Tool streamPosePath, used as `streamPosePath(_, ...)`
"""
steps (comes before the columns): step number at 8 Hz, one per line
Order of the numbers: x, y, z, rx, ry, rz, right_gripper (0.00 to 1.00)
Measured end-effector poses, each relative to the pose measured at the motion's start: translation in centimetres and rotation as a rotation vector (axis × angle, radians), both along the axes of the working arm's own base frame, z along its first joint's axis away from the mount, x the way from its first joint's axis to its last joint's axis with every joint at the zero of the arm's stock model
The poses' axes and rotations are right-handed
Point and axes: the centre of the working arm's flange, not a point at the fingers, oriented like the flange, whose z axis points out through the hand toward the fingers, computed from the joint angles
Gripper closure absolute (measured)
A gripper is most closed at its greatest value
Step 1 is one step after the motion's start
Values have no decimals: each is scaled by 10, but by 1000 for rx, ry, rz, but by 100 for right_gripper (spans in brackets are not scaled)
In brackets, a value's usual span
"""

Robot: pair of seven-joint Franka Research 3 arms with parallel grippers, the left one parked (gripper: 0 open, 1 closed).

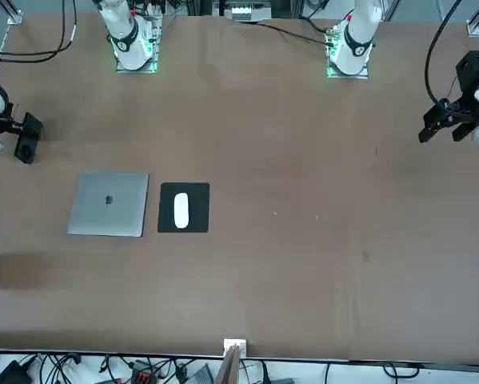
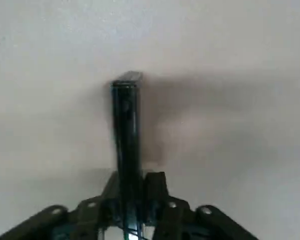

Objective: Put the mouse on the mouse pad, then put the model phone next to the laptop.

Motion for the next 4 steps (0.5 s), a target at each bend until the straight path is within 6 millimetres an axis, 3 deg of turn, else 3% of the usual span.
streamPosePath(2,11,12,9,53,18,-1,84)
streamPosePath(4,42,29,46,181,44,-16,84)
